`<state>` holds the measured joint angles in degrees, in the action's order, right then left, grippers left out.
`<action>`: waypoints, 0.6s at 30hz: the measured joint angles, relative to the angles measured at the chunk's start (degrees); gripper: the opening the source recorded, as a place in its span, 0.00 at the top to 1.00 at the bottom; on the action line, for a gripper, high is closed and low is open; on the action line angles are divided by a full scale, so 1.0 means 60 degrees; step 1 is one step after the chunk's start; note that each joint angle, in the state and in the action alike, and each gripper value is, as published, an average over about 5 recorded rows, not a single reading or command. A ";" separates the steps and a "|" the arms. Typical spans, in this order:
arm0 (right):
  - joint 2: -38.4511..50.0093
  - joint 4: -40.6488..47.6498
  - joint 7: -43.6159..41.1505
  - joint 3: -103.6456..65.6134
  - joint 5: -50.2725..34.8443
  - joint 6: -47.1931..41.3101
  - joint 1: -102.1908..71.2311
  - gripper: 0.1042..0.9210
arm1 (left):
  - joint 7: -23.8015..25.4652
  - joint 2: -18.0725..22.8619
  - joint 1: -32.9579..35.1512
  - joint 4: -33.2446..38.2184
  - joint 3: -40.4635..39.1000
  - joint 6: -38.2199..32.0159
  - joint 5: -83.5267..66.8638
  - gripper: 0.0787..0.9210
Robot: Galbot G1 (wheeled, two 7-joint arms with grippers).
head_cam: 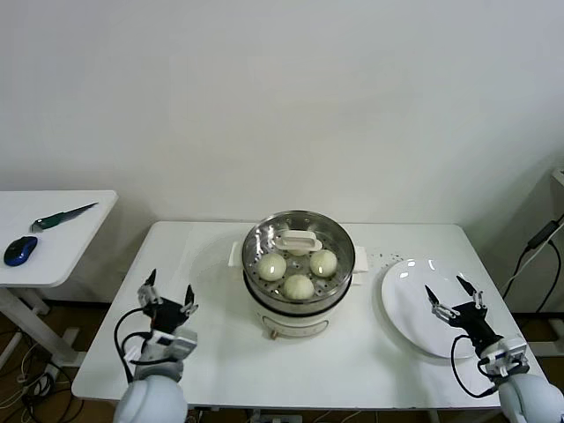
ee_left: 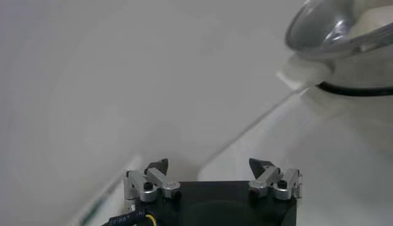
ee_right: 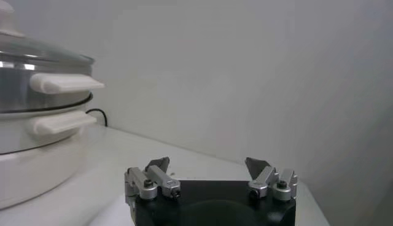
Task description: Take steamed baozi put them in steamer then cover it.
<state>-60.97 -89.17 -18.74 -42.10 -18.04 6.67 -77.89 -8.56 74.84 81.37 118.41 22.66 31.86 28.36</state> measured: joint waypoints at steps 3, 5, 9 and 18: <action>-0.0103 -0.0108 0.0001 -0.0013 0.0012 0.0060 -0.0117 0.12 | -0.0112 0.0209 0.0327 -0.0410 0.0714 -0.1419 -0.1410 0.12; -0.0173 -0.0168 0.0002 -0.0028 0.0015 0.0102 -0.0184 0.12 | -0.0140 0.0308 0.0530 -0.0703 0.1075 -0.2401 -0.2273 0.12; -0.0269 -0.0249 0.0006 -0.0077 -0.0034 0.0184 -0.0301 0.12 | -0.0169 0.0433 0.0888 -0.1198 0.1570 -0.4052 -0.3672 0.12; -0.0337 -0.0338 0.0007 -0.0158 -0.0188 0.0292 -0.0424 0.12 | -0.0180 0.0601 0.1382 -0.1607 0.2110 -0.6156 -0.5098 0.12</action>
<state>-62.99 -91.20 -18.69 -43.05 -19.17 8.42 -80.43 -9.64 78.45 89.67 108.77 35.32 -5.08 -2.22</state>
